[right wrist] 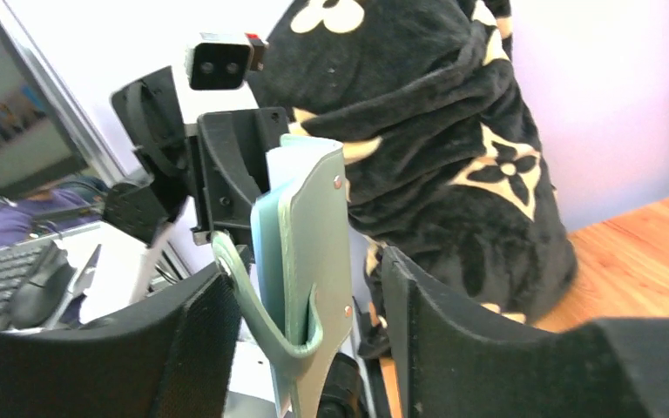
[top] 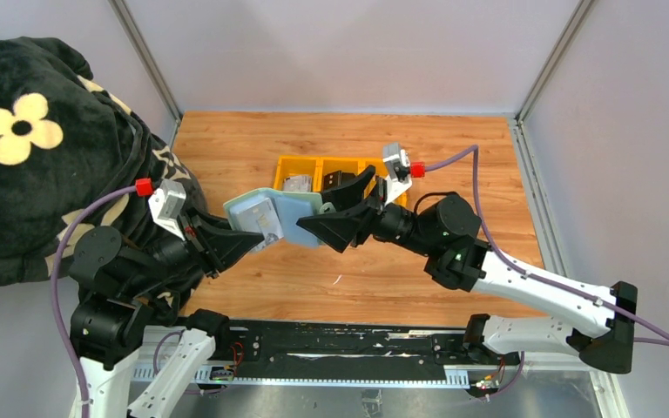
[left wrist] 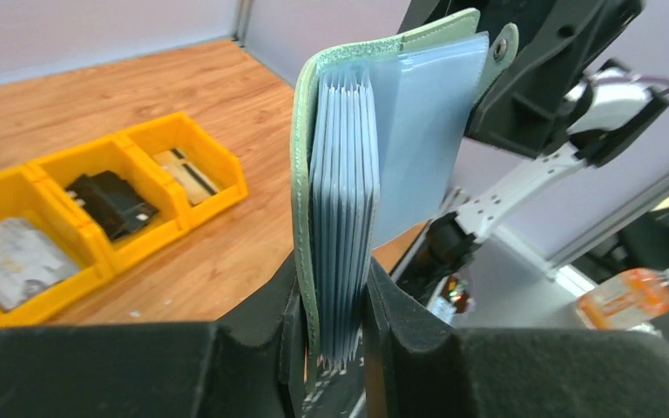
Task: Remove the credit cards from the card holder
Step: Open the card holder.
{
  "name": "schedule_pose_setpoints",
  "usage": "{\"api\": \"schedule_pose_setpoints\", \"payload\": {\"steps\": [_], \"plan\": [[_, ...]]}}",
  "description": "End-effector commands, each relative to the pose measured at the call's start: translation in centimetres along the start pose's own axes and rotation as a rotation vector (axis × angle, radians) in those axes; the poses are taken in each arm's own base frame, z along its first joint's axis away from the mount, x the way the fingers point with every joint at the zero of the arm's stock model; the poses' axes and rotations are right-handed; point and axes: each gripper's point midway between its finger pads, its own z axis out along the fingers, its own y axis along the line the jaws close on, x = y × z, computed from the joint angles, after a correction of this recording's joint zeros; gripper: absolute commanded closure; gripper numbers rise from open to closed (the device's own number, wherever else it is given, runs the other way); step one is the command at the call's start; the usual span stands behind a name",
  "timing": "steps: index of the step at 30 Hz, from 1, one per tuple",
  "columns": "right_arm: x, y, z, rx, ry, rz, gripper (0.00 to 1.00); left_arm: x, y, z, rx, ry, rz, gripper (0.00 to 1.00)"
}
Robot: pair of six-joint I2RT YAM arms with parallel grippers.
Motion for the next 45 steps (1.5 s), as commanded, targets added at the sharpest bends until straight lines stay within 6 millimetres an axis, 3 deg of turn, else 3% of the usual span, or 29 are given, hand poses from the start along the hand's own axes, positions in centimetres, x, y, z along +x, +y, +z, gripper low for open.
{"api": "schedule_pose_setpoints", "payload": {"steps": [1,6,8,10,14,20,29,33,38,41,45], "plan": [[0.5,-1.1,-0.3,0.072,0.149,-0.175,0.35,0.3,1.1,-0.8,-0.057,0.037,0.181,0.96],[0.2,-1.3,-0.4,0.09,0.255,-0.28,0.22,3.0,4.2,-1.5,-0.136,0.175,0.347,0.98],[-1.1,-1.0,0.3,0.092,0.268,-0.309,0.2,3.8,5.6,-1.8,-0.168,0.225,0.407,0.99],[-0.8,-1.7,0.8,0.125,0.323,-0.327,0.2,4.7,6.2,-1.8,-0.163,0.282,0.417,0.99],[1.8,-3.3,1.2,0.146,0.47,-0.351,0.19,5.6,6.7,-1.6,-0.148,0.351,0.398,0.99],[5.9,-5.0,0.5,0.128,0.616,-0.374,0.17,5.4,6.4,-1.7,-0.131,0.348,0.424,1.0],[8.3,-6.1,-0.3,0.093,0.701,-0.39,0.14,5.4,5.0,-1.8,-0.072,0.347,0.424,1.0],[9.3,-5.7,-0.4,0.038,0.725,-0.334,0.24,5.0,4.4,-1.7,-0.051,0.338,0.418,1.0],[10.4,-4.0,-1.0,-0.065,0.744,-0.225,0.5,5.0,3.8,-1.7,-0.024,0.338,0.395,1.0],[10.2,-3.3,-0.9,-0.092,0.723,-0.193,0.64,5.3,3.2,-1.5,0.004,0.342,0.349,1.0],[9.8,-2.7,-1.1,-0.118,0.69,-0.174,0.89,5.5,2.9,-1.4,0.025,0.347,0.32,0.99]]}}
